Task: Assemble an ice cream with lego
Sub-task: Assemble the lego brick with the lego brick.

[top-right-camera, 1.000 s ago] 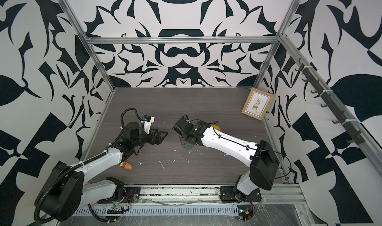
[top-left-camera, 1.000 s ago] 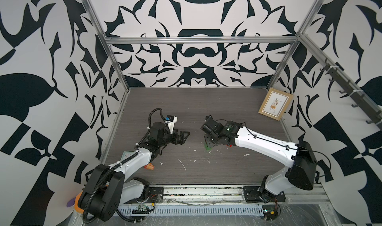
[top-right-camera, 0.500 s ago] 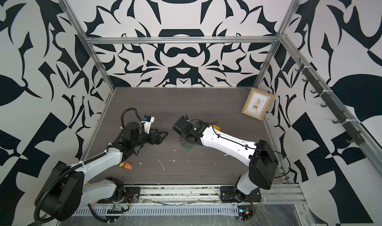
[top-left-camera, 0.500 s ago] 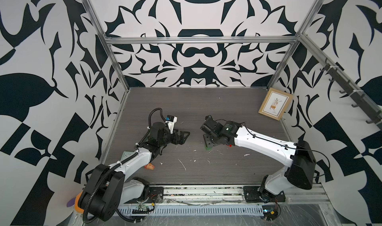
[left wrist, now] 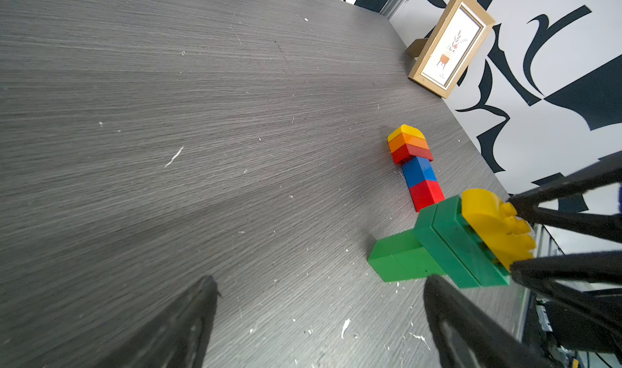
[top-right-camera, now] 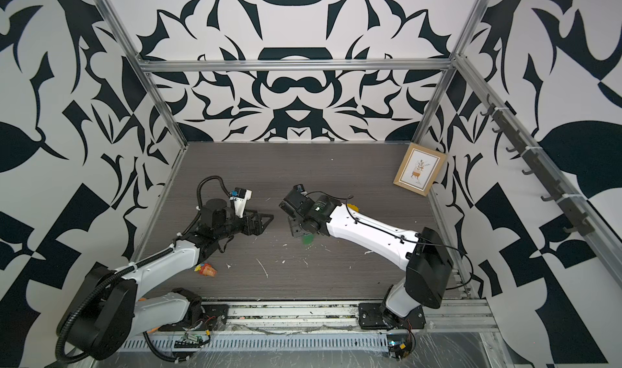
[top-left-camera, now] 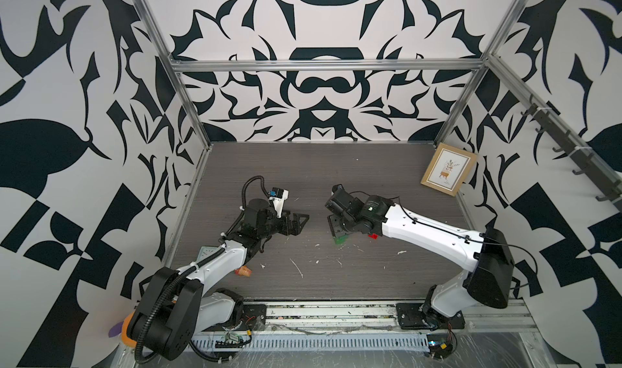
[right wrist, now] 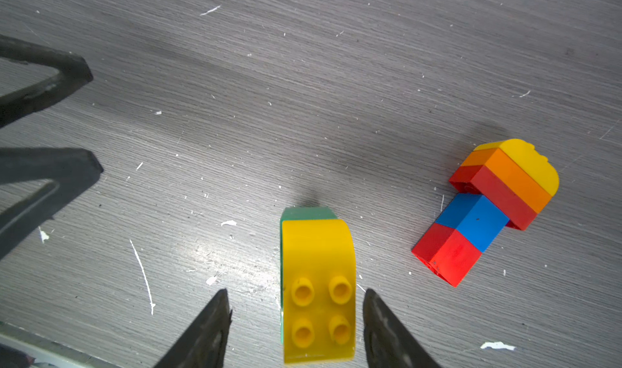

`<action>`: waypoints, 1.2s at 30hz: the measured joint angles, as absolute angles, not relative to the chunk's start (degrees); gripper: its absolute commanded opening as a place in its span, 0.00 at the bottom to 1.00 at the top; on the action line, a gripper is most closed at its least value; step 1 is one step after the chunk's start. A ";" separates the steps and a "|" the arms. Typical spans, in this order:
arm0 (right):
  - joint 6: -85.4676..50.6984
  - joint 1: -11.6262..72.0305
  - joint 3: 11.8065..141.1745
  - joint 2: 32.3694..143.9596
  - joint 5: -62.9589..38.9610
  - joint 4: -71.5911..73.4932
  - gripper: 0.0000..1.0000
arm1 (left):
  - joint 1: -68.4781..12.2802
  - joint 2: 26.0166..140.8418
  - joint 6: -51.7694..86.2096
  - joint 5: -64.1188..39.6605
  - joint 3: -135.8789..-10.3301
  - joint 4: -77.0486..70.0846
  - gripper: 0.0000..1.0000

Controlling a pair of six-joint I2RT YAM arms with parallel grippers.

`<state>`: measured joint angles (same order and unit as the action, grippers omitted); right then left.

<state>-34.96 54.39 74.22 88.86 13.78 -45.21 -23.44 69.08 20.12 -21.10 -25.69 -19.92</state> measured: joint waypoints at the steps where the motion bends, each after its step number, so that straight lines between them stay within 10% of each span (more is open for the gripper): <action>1: -34.92 54.33 74.22 88.86 13.76 -45.21 0.66 | -23.44 69.08 20.12 -21.10 -25.69 -19.92 0.99; 36: -34.54 53.65 71.70 87.29 13.45 -44.14 0.18 | -23.44 69.10 20.10 -21.30 -25.69 -19.90 0.99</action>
